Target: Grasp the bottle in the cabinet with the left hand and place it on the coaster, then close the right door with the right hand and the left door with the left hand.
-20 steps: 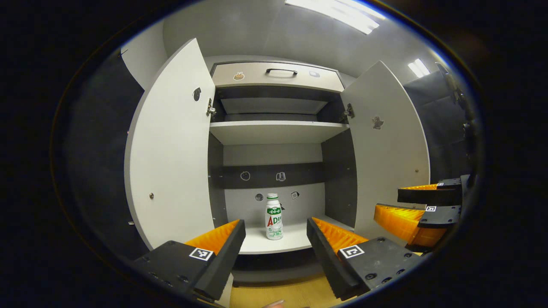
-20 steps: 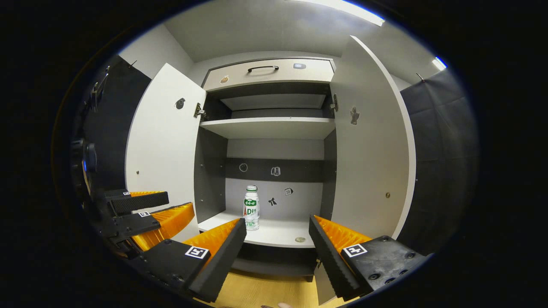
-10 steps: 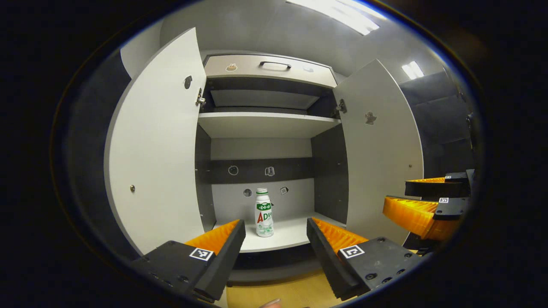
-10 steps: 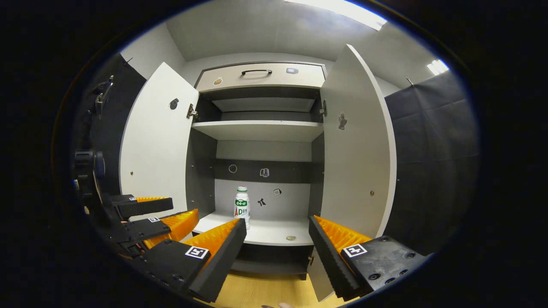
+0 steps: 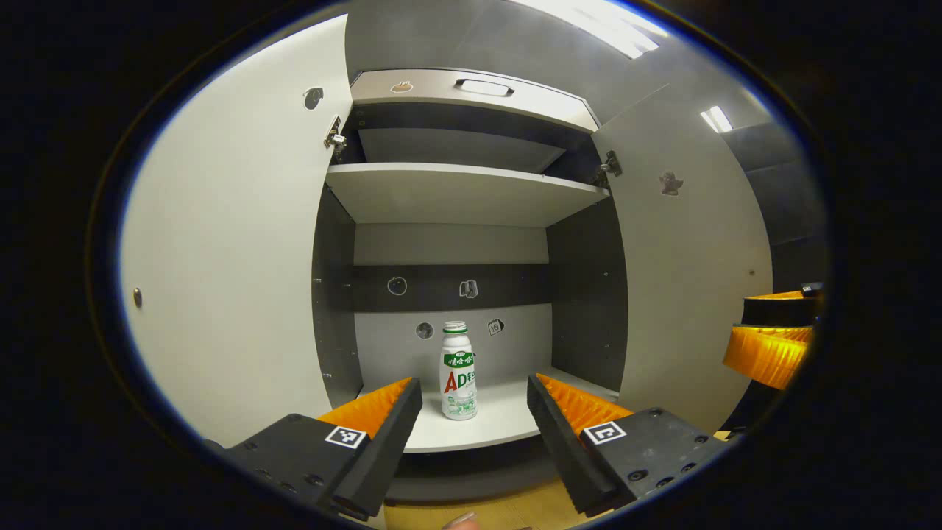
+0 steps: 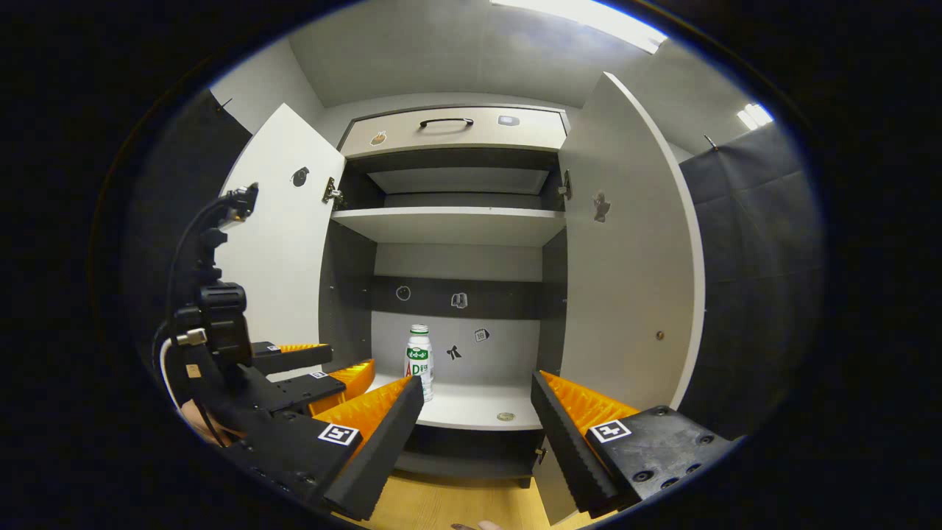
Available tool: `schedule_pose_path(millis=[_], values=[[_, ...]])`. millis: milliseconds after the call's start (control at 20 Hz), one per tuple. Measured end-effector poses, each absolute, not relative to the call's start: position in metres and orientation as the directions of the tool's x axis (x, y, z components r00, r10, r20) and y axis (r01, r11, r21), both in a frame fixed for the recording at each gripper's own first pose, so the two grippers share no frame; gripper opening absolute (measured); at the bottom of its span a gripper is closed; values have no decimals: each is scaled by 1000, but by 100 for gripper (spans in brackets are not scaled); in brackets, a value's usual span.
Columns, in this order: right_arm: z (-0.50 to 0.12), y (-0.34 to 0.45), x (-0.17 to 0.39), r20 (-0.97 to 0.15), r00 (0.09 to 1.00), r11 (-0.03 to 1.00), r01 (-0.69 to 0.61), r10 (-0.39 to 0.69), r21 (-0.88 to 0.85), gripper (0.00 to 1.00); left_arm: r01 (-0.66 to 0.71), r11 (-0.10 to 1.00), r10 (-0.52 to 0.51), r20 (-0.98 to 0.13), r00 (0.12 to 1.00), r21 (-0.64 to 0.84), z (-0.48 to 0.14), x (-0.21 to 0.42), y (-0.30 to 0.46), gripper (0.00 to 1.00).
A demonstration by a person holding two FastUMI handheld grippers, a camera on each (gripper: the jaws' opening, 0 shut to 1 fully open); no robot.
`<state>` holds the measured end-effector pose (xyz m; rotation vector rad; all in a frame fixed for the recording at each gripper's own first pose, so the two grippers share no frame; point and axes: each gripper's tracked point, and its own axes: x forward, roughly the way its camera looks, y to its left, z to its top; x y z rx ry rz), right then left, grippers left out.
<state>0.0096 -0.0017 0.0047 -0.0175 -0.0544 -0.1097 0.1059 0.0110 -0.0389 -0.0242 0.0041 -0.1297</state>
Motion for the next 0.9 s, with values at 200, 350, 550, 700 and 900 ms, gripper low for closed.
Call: schedule_pose_path(millis=[200,350,550,700,900], values=[[-2,-8,41,78,995,997,62,-60,-36,97,126,992,-126,19,992,-3,-52,156,5,92],[-6,-14,60,86,996,997,41,-36,-59,97,128,992,-128,18,992,-2,-64,187,0,92],[-17,-17,87,92,996,996,17,-9,-86,98,120,992,-120,-4,993,-25,-85,223,-1,92],[-24,-20,108,96,995,994,14,-3,-109,98,98,995,-98,-16,995,-6,-95,247,5,92],[-23,-20,135,137,991,991,20,-2,-131,97,107,994,-107,-5,994,12,-99,272,3,91]])
